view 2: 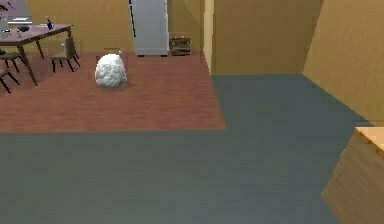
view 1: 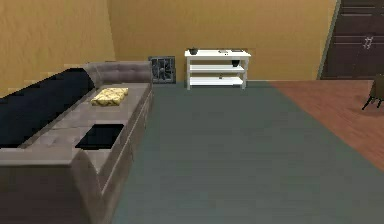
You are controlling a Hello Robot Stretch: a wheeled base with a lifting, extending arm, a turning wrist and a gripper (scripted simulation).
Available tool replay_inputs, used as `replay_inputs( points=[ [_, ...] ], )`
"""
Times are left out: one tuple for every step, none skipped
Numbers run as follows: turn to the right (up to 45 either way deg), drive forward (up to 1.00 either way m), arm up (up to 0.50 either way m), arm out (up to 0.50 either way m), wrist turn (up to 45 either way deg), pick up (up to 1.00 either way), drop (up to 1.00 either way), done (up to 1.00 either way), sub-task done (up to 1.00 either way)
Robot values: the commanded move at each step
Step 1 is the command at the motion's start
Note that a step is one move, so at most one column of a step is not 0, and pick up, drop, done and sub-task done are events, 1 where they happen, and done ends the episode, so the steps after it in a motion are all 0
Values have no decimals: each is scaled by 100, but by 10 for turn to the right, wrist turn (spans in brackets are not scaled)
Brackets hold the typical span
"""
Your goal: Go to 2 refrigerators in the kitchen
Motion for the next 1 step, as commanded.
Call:
replay_inputs(
  points=[
    [0,5,0,0,0,0,0,0,0]
  ],
)
